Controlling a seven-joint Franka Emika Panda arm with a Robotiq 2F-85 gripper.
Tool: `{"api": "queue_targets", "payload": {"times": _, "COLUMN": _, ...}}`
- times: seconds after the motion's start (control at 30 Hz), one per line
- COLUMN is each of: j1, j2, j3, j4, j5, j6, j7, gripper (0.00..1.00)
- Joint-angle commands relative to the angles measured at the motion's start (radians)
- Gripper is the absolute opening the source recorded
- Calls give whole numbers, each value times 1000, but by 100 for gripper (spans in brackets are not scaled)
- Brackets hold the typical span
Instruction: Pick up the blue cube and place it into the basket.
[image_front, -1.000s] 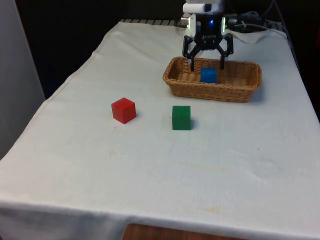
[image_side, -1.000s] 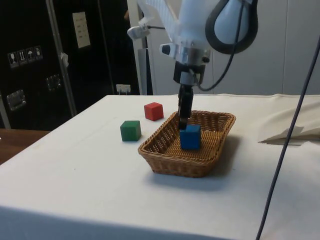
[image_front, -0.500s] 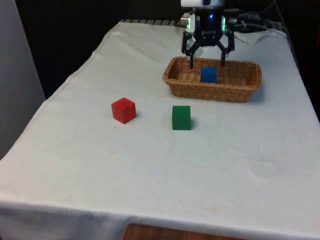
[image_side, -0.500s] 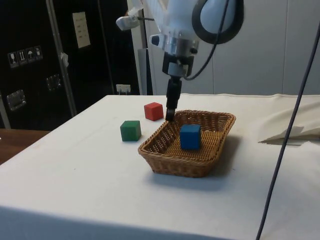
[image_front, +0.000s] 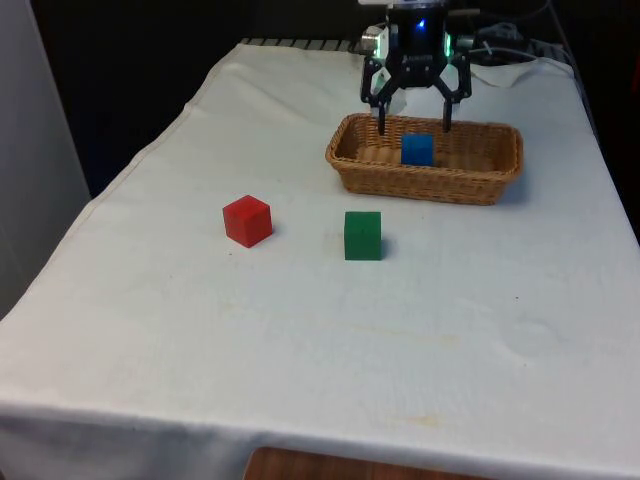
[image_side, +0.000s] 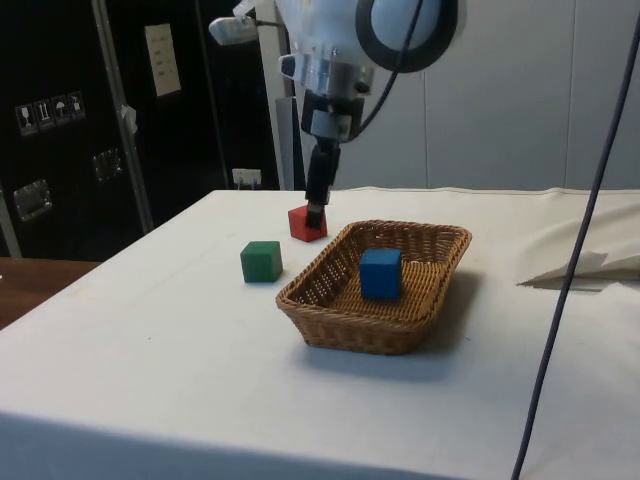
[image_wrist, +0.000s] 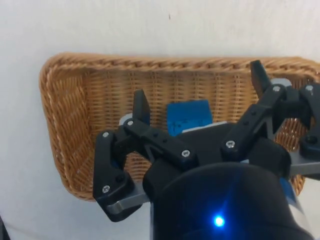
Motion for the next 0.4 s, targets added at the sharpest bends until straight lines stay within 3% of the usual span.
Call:
{"api": "queue_targets", "payload": {"times": 0.0, "j1": 0, "j2": 13, "j3": -1, "j4": 17, "j5": -2, "j6": -5, "j7": 7, "gripper": 100}}
{"api": "queue_targets", "payload": {"times": 0.37, "j1": 0, "j2": 54, "j3": -2, "j4": 80, "j5": 0, "j6": -12, "j7": 11, "gripper": 100}}
